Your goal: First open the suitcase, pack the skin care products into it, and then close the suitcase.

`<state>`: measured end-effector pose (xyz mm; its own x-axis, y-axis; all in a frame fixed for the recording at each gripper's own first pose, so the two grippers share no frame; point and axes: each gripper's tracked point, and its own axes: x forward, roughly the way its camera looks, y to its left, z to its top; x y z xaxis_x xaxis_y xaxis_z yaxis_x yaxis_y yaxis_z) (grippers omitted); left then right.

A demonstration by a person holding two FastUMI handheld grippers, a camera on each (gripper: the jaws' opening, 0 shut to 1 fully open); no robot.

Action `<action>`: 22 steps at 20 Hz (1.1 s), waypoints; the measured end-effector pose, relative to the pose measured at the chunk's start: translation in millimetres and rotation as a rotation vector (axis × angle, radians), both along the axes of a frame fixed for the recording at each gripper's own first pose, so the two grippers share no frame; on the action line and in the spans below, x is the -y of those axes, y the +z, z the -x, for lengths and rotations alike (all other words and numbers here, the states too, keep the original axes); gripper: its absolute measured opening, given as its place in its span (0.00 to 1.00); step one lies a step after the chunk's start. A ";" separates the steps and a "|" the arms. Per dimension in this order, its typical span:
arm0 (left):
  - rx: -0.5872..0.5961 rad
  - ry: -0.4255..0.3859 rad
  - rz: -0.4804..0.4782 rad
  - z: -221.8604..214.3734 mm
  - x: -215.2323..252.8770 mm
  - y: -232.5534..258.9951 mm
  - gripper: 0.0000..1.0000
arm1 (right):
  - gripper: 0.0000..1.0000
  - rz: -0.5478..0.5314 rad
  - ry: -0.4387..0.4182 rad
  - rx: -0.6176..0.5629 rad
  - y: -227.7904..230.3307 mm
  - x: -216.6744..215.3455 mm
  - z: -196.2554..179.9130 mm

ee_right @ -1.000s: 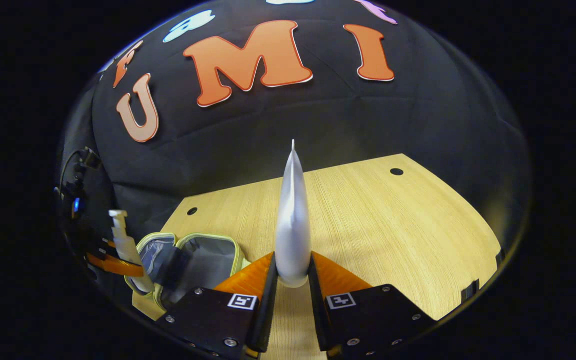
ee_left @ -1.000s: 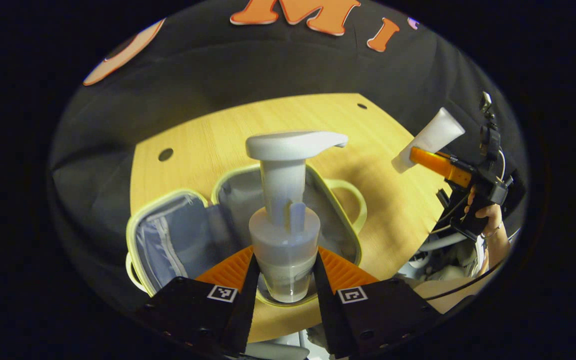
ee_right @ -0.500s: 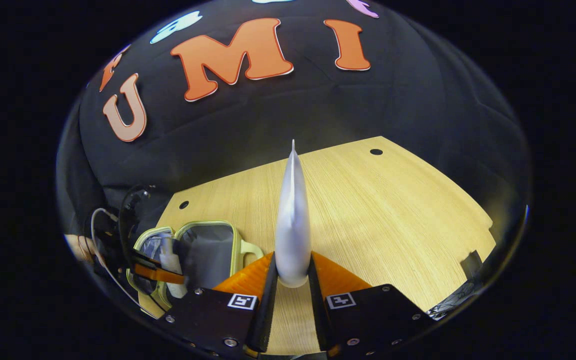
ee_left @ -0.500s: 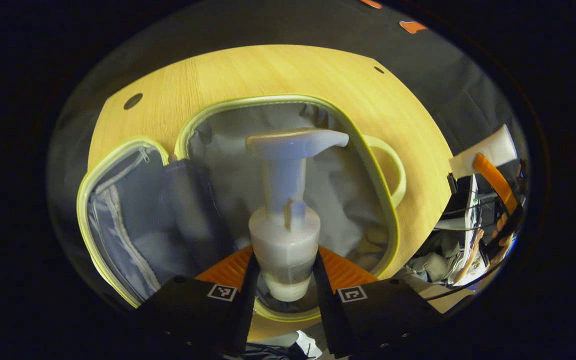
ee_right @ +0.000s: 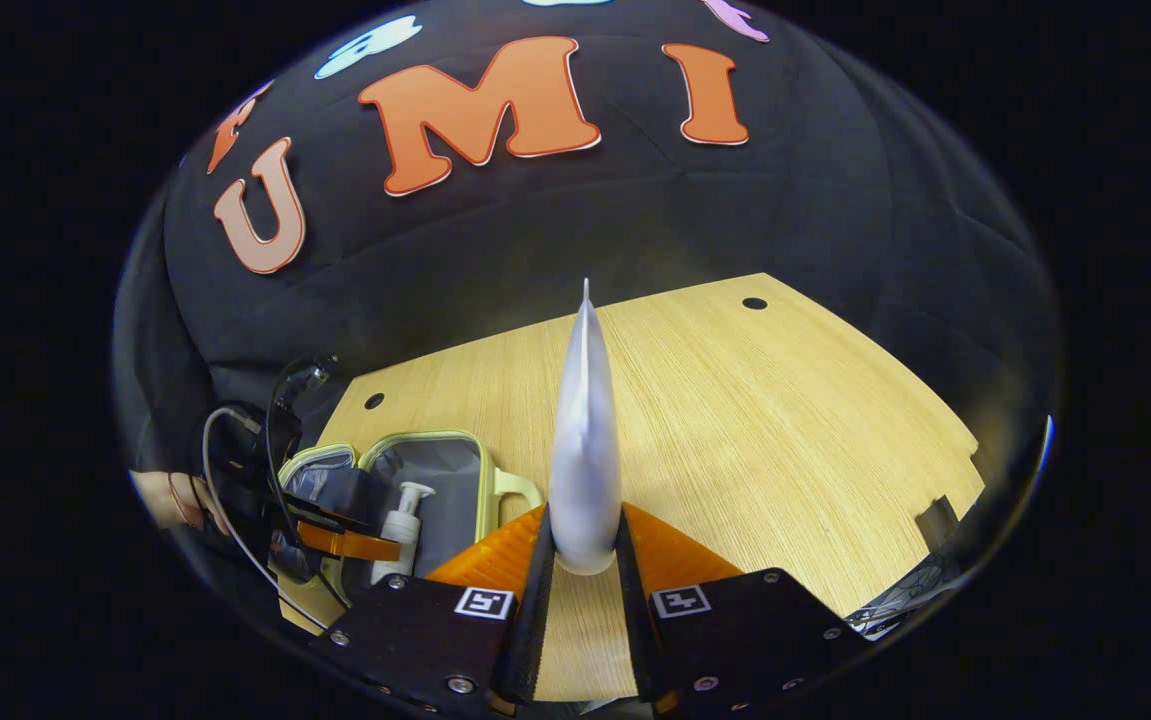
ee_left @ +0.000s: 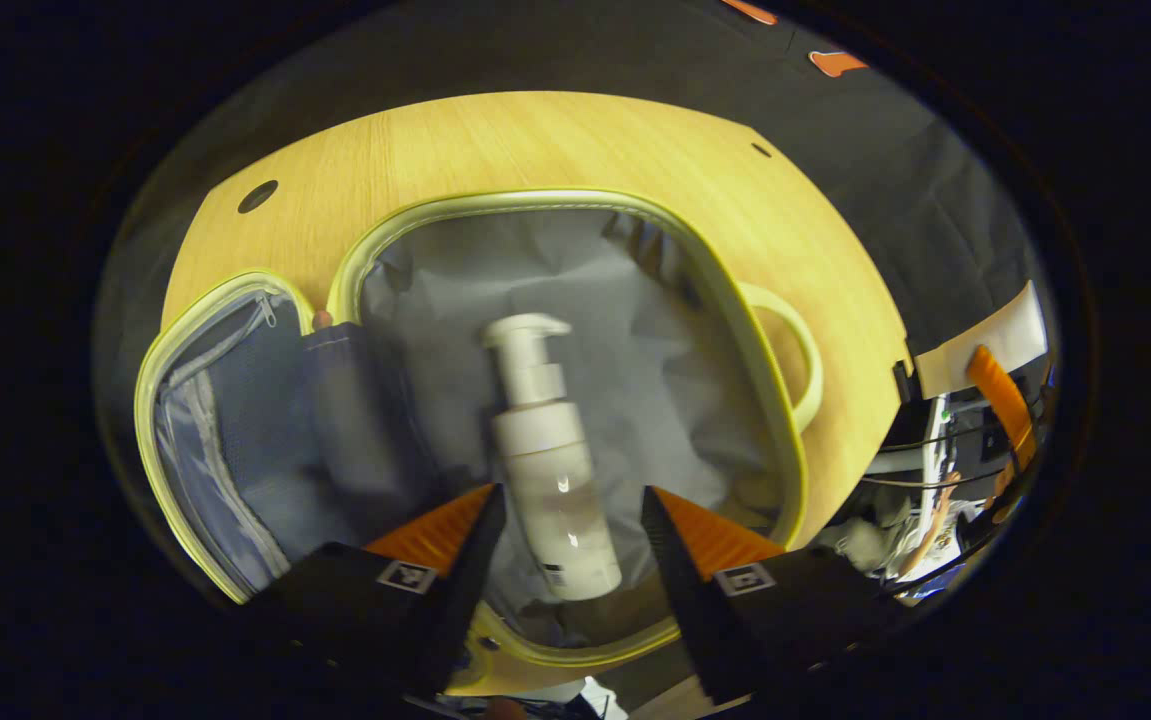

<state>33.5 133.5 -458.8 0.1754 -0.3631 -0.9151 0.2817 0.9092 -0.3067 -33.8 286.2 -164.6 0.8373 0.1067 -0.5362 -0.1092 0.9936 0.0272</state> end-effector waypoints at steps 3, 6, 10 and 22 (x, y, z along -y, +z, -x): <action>0.095 0.008 -0.012 -6.0 -4.0 21.2 0.99 | 0.37 -0.007 0.044 -0.003 6.1 -18.3 1.9; 0.238 0.010 0.002 -12.6 -5.7 54.0 0.99 | 0.37 0.007 0.134 -0.025 10.5 -47.7 1.6; 0.444 0.062 0.014 -13.0 -23.4 108.7 0.99 | 0.37 0.033 0.278 -0.109 7.5 -94.3 2.2; 0.630 0.244 -0.033 42.9 -125.5 170.1 0.99 | 0.37 0.101 0.439 -0.644 -81.0 -155.5 26.4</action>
<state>-9.4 258.9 -288.8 0.7526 -0.2189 -0.6210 0.1832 0.9755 -0.1218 -60.2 441.7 -245.6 0.2512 0.2808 -0.9263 -0.4855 0.8644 0.1304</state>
